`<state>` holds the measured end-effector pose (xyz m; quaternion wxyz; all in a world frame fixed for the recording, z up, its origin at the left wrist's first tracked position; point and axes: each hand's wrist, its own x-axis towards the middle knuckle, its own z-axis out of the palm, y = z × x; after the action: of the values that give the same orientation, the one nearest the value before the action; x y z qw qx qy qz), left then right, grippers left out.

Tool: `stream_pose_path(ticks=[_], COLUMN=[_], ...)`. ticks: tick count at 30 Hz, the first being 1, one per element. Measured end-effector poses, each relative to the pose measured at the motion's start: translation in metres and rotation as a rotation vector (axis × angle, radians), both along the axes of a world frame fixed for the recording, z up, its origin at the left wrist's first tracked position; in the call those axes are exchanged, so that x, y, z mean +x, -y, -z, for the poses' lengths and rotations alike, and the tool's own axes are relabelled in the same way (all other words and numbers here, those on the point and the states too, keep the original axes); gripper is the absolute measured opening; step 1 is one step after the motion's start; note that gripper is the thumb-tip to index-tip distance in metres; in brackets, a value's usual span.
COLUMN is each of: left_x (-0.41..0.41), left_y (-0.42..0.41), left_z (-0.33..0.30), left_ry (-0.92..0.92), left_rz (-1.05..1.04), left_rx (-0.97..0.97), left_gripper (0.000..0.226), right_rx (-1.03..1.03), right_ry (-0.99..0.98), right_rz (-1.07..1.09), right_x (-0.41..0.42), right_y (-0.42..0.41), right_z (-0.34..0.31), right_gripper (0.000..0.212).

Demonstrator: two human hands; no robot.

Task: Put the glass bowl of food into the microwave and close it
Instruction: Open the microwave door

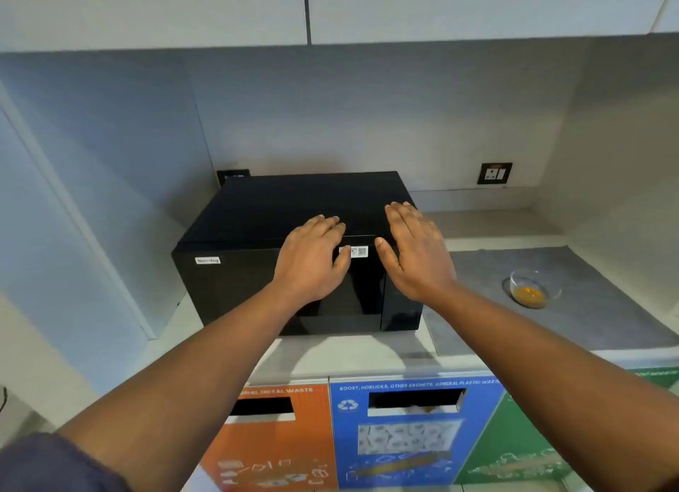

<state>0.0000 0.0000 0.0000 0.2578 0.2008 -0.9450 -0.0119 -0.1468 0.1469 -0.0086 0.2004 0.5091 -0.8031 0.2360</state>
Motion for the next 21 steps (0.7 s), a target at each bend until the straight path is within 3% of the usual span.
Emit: stream_pose_path(ticks=[11,18,21], left_x=[-0.018,-0.036,-0.044], left_y=[-0.014,-0.016,-0.012], left_z=[0.044,0.054,0.054], left_ry=[0.163,0.13,0.101], left_rz=[-0.054,-0.059,-0.052], left_rx=[0.054,-0.001,-0.036], left_gripper=[0.067,0.075,0.073], right_rx=[0.078,0.126,0.092], right_ry=[0.081,0.08,0.176], right_rz=[0.069,0.183,0.22], right_x=[-0.005,-0.026,-0.038], right_y=[-0.01,-0.016,-0.013], right_z=[0.06,0.081,0.086], right_gripper=[0.071,0.096,0.111])
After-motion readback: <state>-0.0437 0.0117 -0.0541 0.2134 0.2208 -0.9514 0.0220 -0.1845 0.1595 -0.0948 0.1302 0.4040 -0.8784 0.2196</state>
